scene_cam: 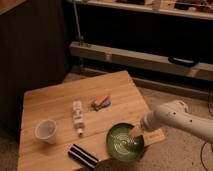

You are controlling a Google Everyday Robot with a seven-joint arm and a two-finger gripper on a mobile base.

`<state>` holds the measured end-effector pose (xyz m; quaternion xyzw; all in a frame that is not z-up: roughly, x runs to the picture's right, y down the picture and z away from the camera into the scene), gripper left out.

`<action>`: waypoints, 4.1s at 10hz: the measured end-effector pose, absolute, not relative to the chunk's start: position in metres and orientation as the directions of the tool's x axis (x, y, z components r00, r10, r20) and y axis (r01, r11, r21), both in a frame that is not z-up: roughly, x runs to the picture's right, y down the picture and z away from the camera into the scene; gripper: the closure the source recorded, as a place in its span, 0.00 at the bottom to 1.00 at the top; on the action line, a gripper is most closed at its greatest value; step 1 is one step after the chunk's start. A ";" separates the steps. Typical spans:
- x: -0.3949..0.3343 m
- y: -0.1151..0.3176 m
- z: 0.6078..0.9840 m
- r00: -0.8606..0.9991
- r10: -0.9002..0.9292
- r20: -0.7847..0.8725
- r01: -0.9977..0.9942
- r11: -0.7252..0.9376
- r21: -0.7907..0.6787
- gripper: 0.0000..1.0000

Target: Place the bottle in the ceramic bowl

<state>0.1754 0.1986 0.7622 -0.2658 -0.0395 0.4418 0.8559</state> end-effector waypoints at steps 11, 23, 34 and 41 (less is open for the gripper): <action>0.175 0.199 0.762 0.607 0.777 -0.167 -0.735 0.468 -0.490 0.20; 0.176 0.199 0.760 0.611 0.773 -0.171 -0.735 0.473 -0.486 0.20; 0.014 0.116 0.707 0.748 0.627 -0.219 -0.653 0.635 -0.412 0.20; 0.005 0.101 0.705 0.700 0.686 -0.202 -0.685 0.563 -0.463 0.20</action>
